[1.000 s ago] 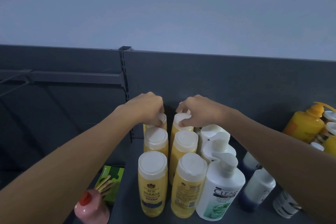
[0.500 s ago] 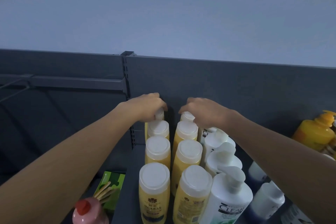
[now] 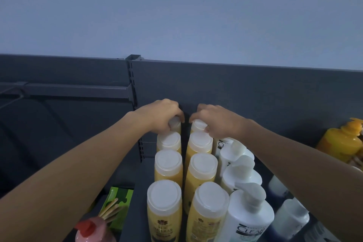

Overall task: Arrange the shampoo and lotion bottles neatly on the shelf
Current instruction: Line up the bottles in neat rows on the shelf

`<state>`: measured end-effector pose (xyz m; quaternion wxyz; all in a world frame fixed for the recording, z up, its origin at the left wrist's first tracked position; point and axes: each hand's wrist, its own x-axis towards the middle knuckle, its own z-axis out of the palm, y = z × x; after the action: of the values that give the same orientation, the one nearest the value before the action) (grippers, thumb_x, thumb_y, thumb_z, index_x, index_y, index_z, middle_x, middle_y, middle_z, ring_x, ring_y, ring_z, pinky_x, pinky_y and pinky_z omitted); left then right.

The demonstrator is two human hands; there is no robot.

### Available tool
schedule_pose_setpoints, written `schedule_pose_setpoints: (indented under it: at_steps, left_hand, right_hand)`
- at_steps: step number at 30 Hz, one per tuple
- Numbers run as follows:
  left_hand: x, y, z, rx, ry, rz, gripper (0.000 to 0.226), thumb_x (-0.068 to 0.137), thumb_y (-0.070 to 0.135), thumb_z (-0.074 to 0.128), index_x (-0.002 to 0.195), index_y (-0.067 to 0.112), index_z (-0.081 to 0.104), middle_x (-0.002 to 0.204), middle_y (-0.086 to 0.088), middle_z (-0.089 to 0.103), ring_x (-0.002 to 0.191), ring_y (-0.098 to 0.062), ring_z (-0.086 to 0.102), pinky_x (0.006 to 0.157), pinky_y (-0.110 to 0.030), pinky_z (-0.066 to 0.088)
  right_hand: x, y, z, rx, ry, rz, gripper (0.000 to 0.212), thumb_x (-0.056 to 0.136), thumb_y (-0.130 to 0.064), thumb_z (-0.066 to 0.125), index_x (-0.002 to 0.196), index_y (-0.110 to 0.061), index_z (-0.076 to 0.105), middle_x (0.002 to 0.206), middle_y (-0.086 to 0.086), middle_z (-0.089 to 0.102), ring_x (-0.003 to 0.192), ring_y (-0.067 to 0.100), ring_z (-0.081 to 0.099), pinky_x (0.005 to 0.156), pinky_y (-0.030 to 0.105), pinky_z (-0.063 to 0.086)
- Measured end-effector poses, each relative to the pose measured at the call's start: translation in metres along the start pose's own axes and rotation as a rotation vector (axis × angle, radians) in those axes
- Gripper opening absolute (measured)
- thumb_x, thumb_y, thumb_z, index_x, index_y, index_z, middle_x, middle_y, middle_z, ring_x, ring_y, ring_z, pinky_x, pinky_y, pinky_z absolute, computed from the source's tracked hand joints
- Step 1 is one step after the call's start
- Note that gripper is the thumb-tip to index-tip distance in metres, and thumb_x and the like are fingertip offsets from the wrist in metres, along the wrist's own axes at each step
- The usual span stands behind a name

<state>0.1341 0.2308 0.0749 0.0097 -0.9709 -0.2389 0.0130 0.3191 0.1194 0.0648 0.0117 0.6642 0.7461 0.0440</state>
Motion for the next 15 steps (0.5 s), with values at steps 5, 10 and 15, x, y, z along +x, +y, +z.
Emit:
schedule_pose_setpoints:
  at_steps: [5,10,15]
  left_hand:
    - [0.0057,0.0018,0.0030,-0.007,0.015,0.024,0.055,0.081,0.012,0.074,0.128,0.037,0.062,0.121,0.008,0.052,0.111,-0.020,0.053,0.086,-0.042,0.054]
    - [0.0060,0.0017,0.0063,-0.005,0.039,0.015,0.060,0.081,0.006,0.075,0.129,0.039,0.062,0.123,0.009,0.056,0.109,-0.021,0.058,0.084,-0.041,0.057]
    - [0.0043,0.0038,0.0025,0.110,0.101,0.006,0.055,0.082,0.007,0.069,0.128,0.036,0.066,0.112,0.003,0.066,0.098,-0.024,0.065,0.074,-0.040,0.059]
  right_hand:
    - [0.0016,-0.0007,0.0019,-0.009,0.018,-0.005,0.061,0.087,0.003,0.065,0.138,-0.030,0.059,0.123,0.001,0.054,0.107,0.025,0.059,0.082,0.031,0.050]
    - [0.0055,0.0010,0.0035,0.000,0.027,-0.006,0.059,0.089,0.000,0.067,0.139,-0.031,0.059,0.123,0.001,0.055,0.110,0.024,0.059,0.085,0.032,0.051]
    - [0.0007,-0.0006,-0.0023,-0.004,0.041,-0.005,0.057,0.090,-0.010,0.074,0.141,-0.030,0.058,0.128,0.001,0.058,0.116,0.024,0.060,0.092,0.036,0.053]
